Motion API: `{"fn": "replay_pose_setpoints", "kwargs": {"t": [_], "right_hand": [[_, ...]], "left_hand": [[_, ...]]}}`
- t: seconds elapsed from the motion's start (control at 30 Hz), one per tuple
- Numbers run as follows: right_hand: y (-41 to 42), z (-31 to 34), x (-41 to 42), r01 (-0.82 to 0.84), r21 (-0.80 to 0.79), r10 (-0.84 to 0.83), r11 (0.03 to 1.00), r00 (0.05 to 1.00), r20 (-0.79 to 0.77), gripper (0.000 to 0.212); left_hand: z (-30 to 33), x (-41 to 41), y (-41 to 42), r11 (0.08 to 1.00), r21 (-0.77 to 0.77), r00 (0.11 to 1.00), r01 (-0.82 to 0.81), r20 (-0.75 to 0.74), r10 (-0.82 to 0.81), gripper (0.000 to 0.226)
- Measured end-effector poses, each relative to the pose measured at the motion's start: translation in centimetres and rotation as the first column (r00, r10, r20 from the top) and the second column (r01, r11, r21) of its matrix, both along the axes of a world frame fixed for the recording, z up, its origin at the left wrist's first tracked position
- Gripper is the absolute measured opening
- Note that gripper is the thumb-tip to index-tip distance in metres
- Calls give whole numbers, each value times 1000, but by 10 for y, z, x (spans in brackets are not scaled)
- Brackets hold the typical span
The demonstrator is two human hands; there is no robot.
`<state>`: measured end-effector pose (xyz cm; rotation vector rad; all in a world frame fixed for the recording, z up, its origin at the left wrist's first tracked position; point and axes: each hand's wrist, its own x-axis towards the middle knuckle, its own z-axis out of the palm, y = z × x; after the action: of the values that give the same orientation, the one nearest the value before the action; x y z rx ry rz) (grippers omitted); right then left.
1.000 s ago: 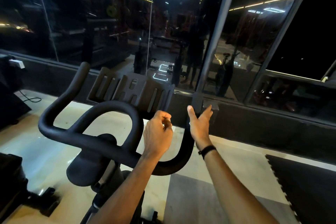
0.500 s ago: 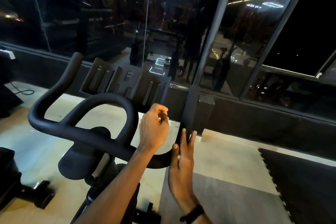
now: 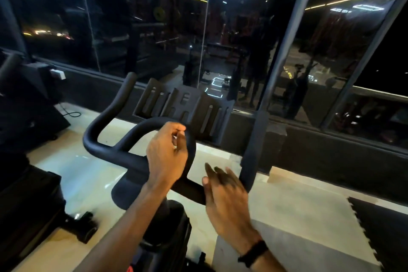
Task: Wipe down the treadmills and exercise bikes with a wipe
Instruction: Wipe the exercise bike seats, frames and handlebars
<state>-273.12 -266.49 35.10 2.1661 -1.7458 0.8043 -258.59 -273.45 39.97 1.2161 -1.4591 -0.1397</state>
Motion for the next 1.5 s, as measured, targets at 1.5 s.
{"fn": "replay_pose_setpoints", "kwargs": {"t": [1.5], "right_hand": [[-10, -21, -96, -227, -63, 226, 972, 974, -18, 46]], "left_hand": [[-1, -11, 5, 928, 242, 855, -284, 501, 131, 36]]}}
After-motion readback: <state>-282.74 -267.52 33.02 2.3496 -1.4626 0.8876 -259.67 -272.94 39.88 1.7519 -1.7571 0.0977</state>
